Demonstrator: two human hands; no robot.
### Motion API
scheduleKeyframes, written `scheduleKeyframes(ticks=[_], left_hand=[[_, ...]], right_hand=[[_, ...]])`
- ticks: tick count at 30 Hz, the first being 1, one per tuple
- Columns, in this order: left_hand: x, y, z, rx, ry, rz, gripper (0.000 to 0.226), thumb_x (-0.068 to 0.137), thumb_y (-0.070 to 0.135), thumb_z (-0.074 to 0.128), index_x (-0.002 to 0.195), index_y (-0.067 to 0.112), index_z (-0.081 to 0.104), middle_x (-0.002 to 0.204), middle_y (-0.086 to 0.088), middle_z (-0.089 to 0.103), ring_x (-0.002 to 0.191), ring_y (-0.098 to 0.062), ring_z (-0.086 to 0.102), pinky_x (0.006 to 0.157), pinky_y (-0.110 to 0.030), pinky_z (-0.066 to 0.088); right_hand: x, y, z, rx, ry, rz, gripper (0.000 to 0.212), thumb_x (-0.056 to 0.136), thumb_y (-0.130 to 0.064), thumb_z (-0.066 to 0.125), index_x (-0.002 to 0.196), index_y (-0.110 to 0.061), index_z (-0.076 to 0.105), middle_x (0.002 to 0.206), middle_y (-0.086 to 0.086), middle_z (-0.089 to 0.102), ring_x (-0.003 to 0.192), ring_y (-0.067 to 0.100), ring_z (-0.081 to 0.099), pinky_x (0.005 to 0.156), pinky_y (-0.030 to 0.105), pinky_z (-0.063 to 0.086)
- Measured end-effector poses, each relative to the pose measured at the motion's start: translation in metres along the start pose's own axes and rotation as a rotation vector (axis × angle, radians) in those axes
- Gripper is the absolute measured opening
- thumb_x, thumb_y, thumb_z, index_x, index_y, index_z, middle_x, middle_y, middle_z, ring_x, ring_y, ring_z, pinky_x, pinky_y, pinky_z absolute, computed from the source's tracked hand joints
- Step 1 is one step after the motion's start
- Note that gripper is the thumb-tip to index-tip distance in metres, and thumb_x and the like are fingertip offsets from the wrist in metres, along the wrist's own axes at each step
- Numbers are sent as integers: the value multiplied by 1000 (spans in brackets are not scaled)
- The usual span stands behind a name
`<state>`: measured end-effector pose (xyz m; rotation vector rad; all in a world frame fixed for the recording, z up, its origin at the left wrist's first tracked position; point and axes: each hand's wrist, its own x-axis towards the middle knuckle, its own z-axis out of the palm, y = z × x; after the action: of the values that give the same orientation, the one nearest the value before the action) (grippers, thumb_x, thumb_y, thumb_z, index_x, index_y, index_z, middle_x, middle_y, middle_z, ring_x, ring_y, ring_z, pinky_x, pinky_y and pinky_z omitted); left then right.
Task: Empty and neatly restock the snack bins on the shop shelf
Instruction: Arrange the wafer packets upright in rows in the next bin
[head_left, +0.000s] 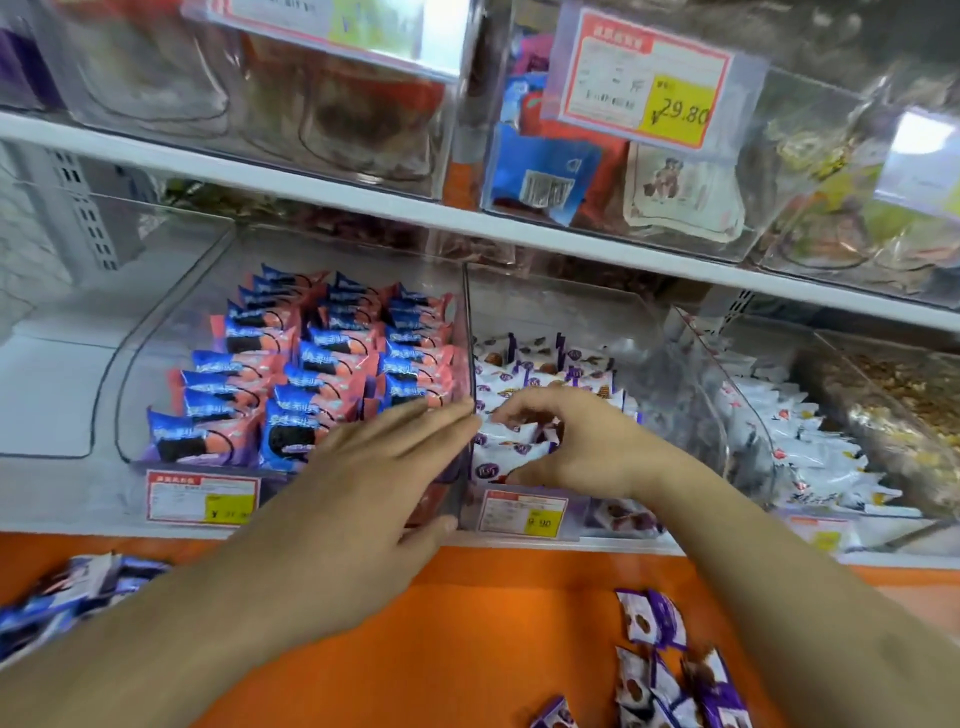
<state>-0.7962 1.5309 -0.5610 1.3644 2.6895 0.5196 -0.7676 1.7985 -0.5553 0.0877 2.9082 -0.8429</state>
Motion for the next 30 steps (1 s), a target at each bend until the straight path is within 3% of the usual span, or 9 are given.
scheduleKeyframes(ticks=[3, 8, 14, 16, 20, 24, 25, 27, 30], left_hand=[[0, 0, 0, -10, 16, 5, 81, 103, 61, 40, 151, 60, -25, 148, 48, -36, 135, 18, -38, 114, -27, -18], [-1, 0, 0, -17, 14, 9, 79, 103, 61, 39, 152, 59, -23, 147, 50, -35, 146, 13, -27, 114, -21, -13], [-2, 1, 1, -25, 12, 5, 80, 103, 62, 39, 151, 60, -25, 147, 49, -35, 148, 11, -26, 120, -28, -10], [-2, 1, 1, -43, 13, 5, 79, 103, 61, 40, 150, 62, -24, 147, 50, -35, 148, 11, -26, 120, -29, -9], [-2, 1, 0, -32, -15, 17, 79, 102, 61, 39, 150, 63, -23, 146, 50, -35, 146, 12, -27, 119, -27, -11], [-2, 0, -1, -31, -4, 52, 77, 102, 62, 40, 152, 62, -18, 147, 51, -32, 134, 22, -35, 115, -20, -10], [-3, 1, -2, -35, 13, 63, 75, 101, 61, 41, 152, 63, -14, 147, 52, -29, 128, 25, -37, 114, -20, -10], [-5, 2, -5, -71, 42, 82, 69, 101, 58, 44, 156, 61, 1, 152, 52, -14, 132, 27, -29, 118, -20, -6], [-12, 13, -1, -128, 139, 141, 52, 102, 50, 50, 153, 47, 39, 152, 37, 32, 145, 12, 19, 118, -11, 11]], right_hand=[[3, 4, 2, -84, 4, -50, 54, 74, -27, 95, 122, -33, 71, 114, -18, 61, 106, -2, 58, 95, 21, 50], [0, 4, -9, -3, -96, 34, 55, 78, -31, 93, 128, -39, 71, 122, -22, 64, 116, 0, 60, 105, 24, 48], [-4, 6, -8, 114, -62, 81, 41, 75, -23, 94, 109, -42, 79, 101, -14, 71, 83, 21, 64, 87, 40, 60], [-3, 7, -7, 87, -44, 75, 38, 76, -25, 94, 107, -42, 80, 103, -18, 71, 90, 11, 67, 86, 33, 59], [1, 4, -3, -35, -35, 30, 35, 79, -30, 91, 110, -42, 80, 91, -27, 57, 87, -23, 52, 80, 12, 40], [-3, 0, -8, -23, -56, 26, 32, 85, -30, 86, 115, -38, 80, 85, -41, 59, 86, -28, 51, 79, 7, 38], [-8, 0, -11, 15, -30, 22, 31, 85, -33, 86, 115, -41, 80, 89, -44, 60, 90, -23, 54, 85, 10, 41], [-26, -2, -19, 100, 74, 4, 30, 85, -39, 84, 113, -47, 78, 104, -27, 66, 95, -5, 61, 90, 24, 50], [-73, -5, -31, 278, 105, -51, 23, 87, -32, 82, 110, -35, 82, 105, -4, 72, 93, 20, 68, 85, 41, 58]])
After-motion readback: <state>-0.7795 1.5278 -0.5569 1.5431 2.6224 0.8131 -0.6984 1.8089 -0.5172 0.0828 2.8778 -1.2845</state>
